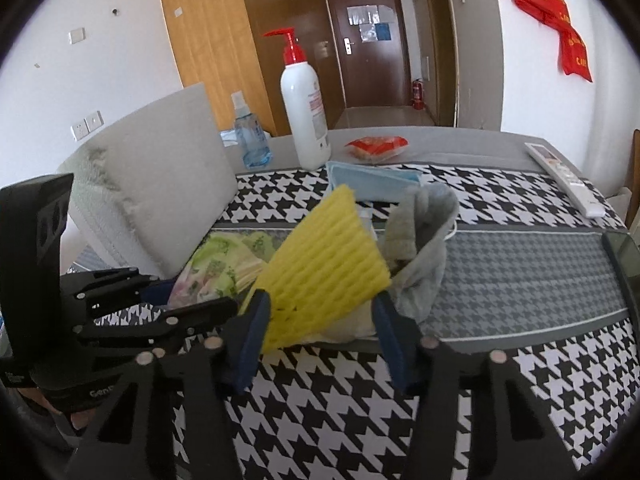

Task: Organize soft objects
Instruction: 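Grasp the green-and-pink packet with the left tool while the right tool grasps the yellow mesh sleeve, then lift both held items and carry them over the white foam box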

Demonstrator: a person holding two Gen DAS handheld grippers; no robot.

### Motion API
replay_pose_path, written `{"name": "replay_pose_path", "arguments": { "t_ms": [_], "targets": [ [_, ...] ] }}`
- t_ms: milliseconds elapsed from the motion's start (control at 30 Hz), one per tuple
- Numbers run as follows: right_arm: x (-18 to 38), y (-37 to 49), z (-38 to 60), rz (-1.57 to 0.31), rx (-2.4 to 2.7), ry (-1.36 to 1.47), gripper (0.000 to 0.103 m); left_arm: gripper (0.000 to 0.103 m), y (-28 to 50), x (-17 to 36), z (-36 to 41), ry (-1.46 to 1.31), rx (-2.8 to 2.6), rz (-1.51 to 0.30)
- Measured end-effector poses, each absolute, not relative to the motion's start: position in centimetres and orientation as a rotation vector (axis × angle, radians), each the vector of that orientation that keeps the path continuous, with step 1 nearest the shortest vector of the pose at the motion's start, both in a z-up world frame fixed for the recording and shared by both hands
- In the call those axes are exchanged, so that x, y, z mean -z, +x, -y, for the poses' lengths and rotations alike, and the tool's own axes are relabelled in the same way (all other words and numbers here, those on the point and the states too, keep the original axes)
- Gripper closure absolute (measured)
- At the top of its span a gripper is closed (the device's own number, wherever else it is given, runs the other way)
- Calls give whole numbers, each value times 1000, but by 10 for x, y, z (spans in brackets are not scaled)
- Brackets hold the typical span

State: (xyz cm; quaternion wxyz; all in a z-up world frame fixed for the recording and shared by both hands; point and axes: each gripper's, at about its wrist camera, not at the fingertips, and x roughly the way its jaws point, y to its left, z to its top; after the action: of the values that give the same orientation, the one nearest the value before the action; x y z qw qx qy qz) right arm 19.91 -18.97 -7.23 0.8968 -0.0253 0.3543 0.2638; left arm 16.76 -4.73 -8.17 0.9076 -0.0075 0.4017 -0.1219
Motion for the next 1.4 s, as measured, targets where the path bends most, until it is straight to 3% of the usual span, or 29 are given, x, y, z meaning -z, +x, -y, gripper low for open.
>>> {"name": "replay_pose_path", "arguments": {
  "t_ms": [100, 300, 333, 367, 400, 467, 533, 567, 667, 1400],
  "targets": [
    [68, 197, 189, -718, -566, -41, 61, 70, 171, 84, 46, -28, 255, -848],
    [65, 200, 186, -736, -590, -13, 61, 70, 173, 84, 47, -36, 277, -862],
    [64, 199, 184, -735, -590, -17, 57, 70, 173, 84, 47, -37, 280, -865],
    [64, 199, 181, -736, -591, -29, 44, 70, 172, 84, 48, -35, 282, -864],
    [64, 198, 178, -735, -591, -35, 39, 70, 172, 83, 48, -32, 285, -861],
    [64, 196, 174, -727, -602, -37, 40, 70, 173, 82, 48, -31, 285, -853],
    [62, 193, 171, -713, -602, -46, 56, 70, 172, 81, 47, -36, 283, -849],
    [62, 193, 170, -714, -605, -49, 70, 70, 172, 81, 46, -40, 283, -846],
    [65, 194, 168, -727, -599, -52, 90, 71, 167, 78, 44, -47, 281, -832],
    [32, 159, 189, -589, -549, -46, 91, 73, 132, 34, 43, -24, 278, -635]
  ]
}}
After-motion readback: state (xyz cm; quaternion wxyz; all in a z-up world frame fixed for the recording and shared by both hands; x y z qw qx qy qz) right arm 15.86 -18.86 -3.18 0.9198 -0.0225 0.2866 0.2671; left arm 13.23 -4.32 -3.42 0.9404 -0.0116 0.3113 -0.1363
